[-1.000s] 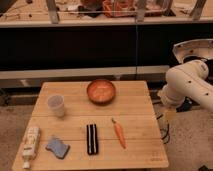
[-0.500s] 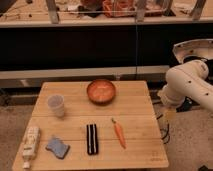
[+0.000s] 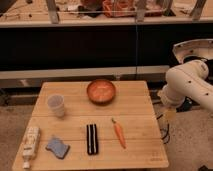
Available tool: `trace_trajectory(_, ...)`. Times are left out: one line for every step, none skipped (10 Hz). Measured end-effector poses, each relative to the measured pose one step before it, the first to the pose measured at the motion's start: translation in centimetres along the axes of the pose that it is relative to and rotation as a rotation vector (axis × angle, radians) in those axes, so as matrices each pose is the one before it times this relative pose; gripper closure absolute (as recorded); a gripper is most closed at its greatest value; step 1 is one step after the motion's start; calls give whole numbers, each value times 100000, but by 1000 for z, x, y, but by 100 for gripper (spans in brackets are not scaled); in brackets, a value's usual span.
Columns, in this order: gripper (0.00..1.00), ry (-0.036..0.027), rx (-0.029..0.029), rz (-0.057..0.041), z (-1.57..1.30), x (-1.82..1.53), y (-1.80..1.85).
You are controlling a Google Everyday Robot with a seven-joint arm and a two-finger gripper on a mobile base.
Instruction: Place the ceramic cup in the ceramic bowl
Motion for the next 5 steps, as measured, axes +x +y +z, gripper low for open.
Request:
trace_trajectory(20,-7,-2,-2,2,-2,0)
trace_trajectory(20,2,-5,8,1,3,2)
trace_trajectory(20,4,5,-7,-3,-1,-2)
trace_trajectory(20,5,42,-41,-8,-16,-10)
trace_trajectory(20,-101,731,-1015,-190,-484,-246)
